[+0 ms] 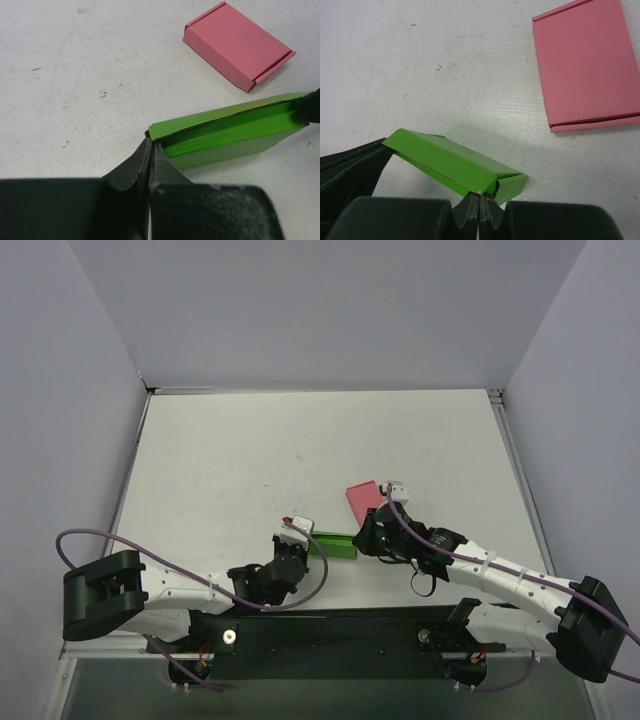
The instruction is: Fold the paper box
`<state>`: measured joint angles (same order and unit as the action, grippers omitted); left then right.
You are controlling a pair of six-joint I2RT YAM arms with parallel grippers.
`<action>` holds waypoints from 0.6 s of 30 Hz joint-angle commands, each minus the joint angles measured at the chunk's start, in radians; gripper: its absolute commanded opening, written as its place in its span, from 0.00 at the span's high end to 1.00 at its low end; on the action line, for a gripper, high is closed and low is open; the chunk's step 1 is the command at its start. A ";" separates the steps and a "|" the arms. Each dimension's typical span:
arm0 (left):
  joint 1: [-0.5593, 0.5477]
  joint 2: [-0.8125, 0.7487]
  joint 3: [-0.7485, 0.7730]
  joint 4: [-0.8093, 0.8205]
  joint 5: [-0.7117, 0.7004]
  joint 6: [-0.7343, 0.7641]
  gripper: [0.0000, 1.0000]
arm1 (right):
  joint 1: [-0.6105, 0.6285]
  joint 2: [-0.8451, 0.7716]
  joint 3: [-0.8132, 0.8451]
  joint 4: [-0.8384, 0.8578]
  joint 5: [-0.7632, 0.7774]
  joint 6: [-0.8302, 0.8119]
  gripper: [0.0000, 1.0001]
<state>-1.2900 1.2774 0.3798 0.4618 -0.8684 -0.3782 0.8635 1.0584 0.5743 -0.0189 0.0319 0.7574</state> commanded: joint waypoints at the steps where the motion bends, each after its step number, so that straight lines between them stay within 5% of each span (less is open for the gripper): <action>1: -0.026 0.066 -0.015 -0.155 0.141 0.012 1.00 | 0.006 -0.001 0.010 0.149 -0.086 0.045 1.00; 18: -0.025 0.065 0.050 -0.267 0.128 -0.088 1.00 | 0.008 -0.040 -0.004 -0.070 0.028 -0.041 1.00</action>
<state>-1.2984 1.2980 0.4248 0.3977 -0.8860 -0.4061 0.8639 1.0542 0.5701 -0.0467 0.0376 0.7399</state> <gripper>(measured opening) 0.065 0.024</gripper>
